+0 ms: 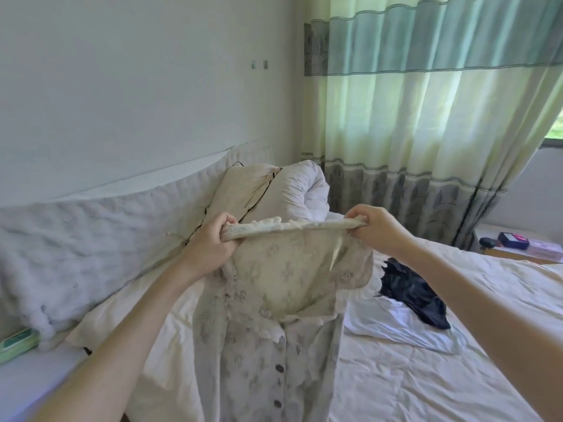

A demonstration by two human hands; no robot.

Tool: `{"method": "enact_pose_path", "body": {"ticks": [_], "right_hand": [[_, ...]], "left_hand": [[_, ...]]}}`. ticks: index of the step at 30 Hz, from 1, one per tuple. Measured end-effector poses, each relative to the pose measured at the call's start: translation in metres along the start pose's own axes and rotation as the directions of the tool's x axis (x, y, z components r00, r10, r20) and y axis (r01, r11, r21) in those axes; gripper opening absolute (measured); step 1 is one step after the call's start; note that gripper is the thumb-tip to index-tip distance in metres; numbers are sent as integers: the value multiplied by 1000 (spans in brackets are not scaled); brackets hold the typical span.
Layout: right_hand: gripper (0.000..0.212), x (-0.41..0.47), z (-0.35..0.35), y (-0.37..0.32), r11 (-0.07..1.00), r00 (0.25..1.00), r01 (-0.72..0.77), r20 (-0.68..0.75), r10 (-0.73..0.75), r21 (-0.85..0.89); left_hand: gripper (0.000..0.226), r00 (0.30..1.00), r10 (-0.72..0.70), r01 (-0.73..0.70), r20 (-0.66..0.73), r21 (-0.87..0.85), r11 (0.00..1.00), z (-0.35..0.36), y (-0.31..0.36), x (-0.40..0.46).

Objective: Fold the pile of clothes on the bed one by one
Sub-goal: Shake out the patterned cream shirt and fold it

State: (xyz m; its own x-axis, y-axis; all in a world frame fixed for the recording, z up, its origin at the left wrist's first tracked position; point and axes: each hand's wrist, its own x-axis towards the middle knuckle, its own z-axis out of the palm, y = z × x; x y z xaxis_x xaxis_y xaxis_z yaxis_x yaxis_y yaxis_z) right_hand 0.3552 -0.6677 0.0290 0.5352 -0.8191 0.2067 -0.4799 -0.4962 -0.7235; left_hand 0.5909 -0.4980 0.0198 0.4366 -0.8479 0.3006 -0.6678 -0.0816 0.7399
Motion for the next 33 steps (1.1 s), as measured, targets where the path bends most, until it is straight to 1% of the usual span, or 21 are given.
{"method": "enact_pose_path", "body": {"ticks": [2,5,8,9,11,13,14,16,17,18,21,22,24,25,27,28,29,30,31,32,33], "right_hand": [[8,0,2,1,993,998,-59,-19,61,102],[18,-5,9,9,965,981,-189,74,179,184],[20,-11,13,17,860,936,-338,228,267,383],[22,-10,14,20,819,926,-367,256,277,441],[24,-9,14,26,758,920,-385,287,267,526],[24,-8,15,30,718,918,-390,304,255,576],[23,-9,16,33,725,921,-382,303,247,573],[20,-11,14,38,790,928,-341,315,197,510],[17,-12,13,40,820,924,-318,348,157,476],[18,-14,12,42,835,912,-307,391,122,456],[49,-18,9,49,809,846,-337,531,36,482],[50,-20,8,51,777,821,-360,570,1,517],[37,-23,5,58,688,770,-414,632,-84,596],[32,-26,2,62,640,749,-437,649,-129,632],[28,-30,1,73,517,701,-483,666,-256,707],[30,-34,3,79,445,668,-495,654,-354,746],[38,-38,6,83,375,631,-532,650,-423,760],[39,-43,10,87,350,617,-557,658,-432,753],[31,-46,12,89,397,643,-537,666,-379,745],[18,-48,15,94,475,705,-488,652,-280,732],[10,-49,18,100,544,774,-446,612,-165,711]], "left_hand": [[10,994,17,-10,107,-60,998,-8,2,0],[36,940,-24,49,341,-64,997,-15,2,-6],[59,788,-66,116,612,-43,992,-20,-3,-14],[63,742,-50,128,668,-69,989,-21,-5,-16],[65,703,-17,129,711,-104,986,-22,-9,-17],[53,740,-16,127,672,-116,985,-18,-13,-15],[41,787,-27,127,616,-120,985,-14,-16,-13],[11,901,-83,130,426,-83,988,-6,-22,-9],[9,940,-102,132,327,-71,989,-3,-26,-8],[14,964,-112,134,240,-79,988,1,-29,-7],[16,987,-135,148,86,-162,976,16,-34,-9],[15,988,-150,156,48,-177,972,21,-35,-9],[13,976,-215,215,31,-268,939,27,-35,-7],[10,961,-264,275,78,-356,893,28,-34,-6],[11,914,-329,405,237,-500,766,27,-32,-7],[14,897,-331,440,292,-519,733,26,-32,-8],[16,892,-324,447,315,-520,728,26,-32,-9],[17,897,-312,436,313,-511,740,26,-32,-10],[17,909,-297,409,292,-486,773,28,-32,-11],[18,927,-279,364,251,-421,831,29,-32,-13],[20,947,-252,303,198,-299,905,30,-34,-15]]}}
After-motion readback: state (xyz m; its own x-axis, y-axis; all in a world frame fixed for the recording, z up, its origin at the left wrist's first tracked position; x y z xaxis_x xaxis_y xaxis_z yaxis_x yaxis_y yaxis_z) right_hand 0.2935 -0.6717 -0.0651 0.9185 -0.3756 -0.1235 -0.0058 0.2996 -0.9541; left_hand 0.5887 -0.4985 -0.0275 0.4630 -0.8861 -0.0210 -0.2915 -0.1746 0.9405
